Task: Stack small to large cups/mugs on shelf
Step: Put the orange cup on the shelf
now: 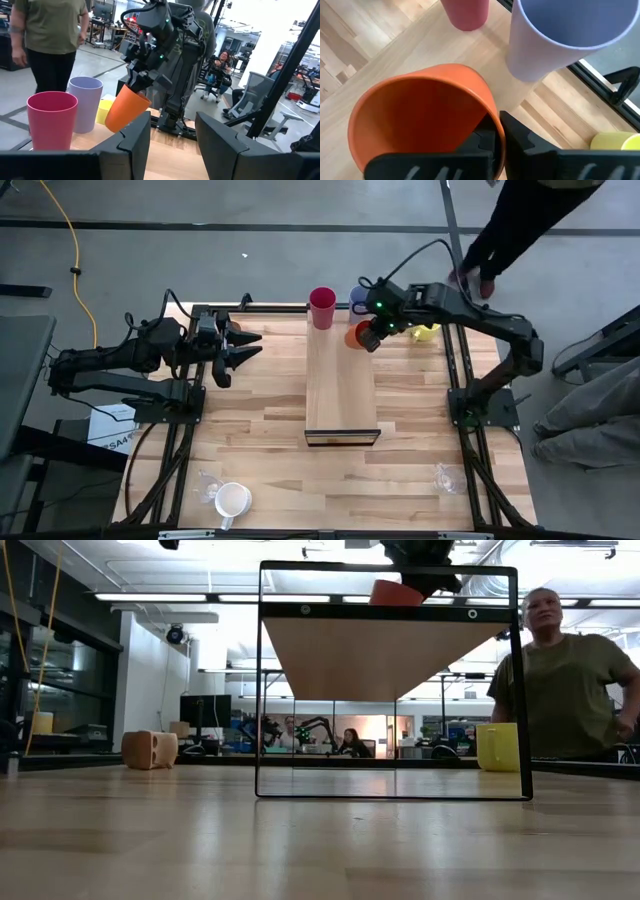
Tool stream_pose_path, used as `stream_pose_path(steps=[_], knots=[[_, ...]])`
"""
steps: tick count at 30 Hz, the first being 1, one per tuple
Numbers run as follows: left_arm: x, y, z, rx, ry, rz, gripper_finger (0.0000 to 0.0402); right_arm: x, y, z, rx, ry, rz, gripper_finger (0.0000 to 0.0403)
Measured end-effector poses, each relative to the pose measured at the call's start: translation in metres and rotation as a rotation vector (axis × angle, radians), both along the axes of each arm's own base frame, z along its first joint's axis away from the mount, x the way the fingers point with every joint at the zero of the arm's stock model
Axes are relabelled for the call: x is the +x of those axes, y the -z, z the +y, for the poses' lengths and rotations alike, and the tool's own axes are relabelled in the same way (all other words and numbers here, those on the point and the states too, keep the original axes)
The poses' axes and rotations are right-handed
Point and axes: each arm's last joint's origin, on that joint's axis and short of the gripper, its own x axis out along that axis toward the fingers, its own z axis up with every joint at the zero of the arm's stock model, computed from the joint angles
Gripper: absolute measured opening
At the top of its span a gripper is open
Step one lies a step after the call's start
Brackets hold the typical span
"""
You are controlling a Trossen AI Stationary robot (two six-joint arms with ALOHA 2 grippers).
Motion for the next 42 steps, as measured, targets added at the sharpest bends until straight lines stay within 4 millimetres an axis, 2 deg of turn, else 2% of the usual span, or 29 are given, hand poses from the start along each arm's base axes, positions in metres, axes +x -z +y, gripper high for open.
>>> stream_pose_path(steps=[9, 30, 42], knots=[[0.0, 0.0, 0.0, 0.0, 0.0, 0.0, 0.0145, 0.001, 0.0, -0.001, 0.009, 0.024, -0.006, 0.0], [0.0, 0.0, 0.0, 0.0, -0.007, -0.001, 0.0145, -0.012, 0.011, -0.025, 0.138, 0.242, 0.048, 0.0], [0.0, 0.0, 0.0, 0.001, -0.007, -0.003, 0.0145, -0.011, 0.016, -0.031, 0.169, 0.277, 0.054, 0.0]])
